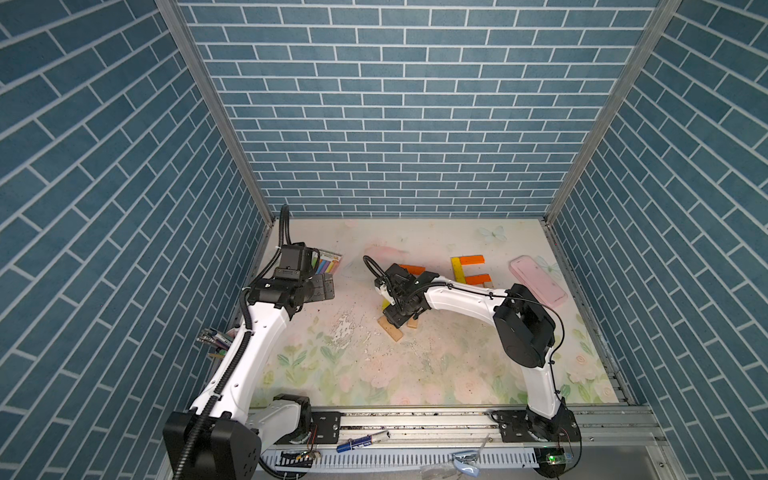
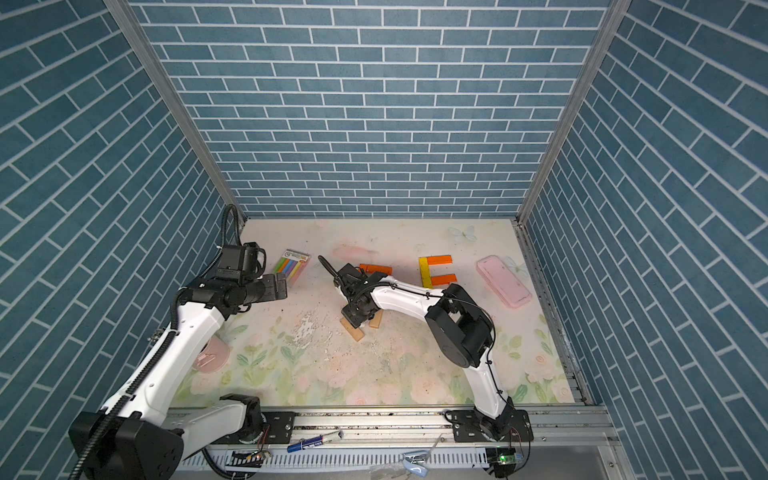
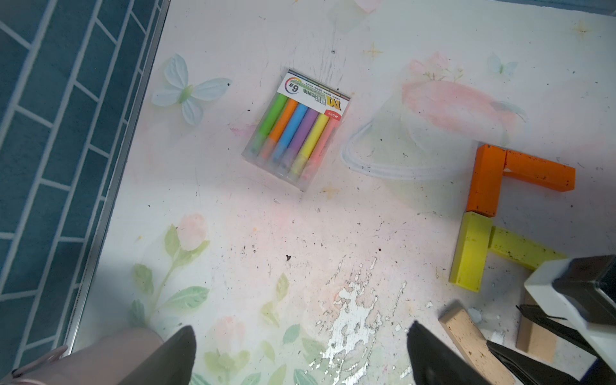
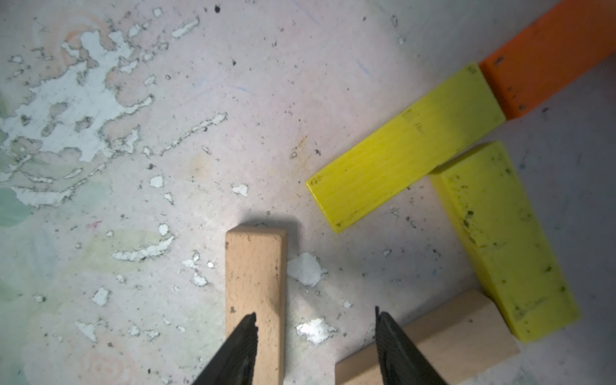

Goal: Assemble the number 6 with building blocks
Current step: Assemble the building block at the center of the board.

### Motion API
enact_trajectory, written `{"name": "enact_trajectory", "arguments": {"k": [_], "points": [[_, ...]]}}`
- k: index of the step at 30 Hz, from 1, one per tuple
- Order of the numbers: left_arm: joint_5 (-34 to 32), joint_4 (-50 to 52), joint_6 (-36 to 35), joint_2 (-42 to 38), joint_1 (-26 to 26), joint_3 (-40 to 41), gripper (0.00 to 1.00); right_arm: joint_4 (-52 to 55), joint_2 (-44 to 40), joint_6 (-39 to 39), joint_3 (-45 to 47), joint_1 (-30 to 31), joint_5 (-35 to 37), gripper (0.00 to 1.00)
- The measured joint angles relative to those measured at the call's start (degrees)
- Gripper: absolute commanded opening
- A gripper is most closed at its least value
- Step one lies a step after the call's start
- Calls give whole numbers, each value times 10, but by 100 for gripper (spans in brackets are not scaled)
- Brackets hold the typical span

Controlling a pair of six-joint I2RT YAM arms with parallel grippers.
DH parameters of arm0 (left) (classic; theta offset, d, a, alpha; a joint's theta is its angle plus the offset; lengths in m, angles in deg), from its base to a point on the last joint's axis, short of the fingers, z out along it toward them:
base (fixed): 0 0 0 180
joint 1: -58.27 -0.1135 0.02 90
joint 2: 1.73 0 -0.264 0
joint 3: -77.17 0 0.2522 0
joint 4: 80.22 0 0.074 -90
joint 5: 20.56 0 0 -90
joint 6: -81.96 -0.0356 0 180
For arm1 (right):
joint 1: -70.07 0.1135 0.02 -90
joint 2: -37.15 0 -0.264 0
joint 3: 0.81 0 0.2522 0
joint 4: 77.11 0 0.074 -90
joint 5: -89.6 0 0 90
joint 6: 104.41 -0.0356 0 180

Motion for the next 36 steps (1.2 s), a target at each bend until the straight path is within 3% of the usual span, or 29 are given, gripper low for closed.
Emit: {"name": "enact_trajectory", "arguments": {"k": [18, 36], "points": [[6, -2, 3, 2, 0, 0, 99, 30, 44, 0, -25, 50, 22, 55], [21, -2, 4, -11, -1, 0, 99, 57, 61, 49, -51, 61, 35, 25]]}}
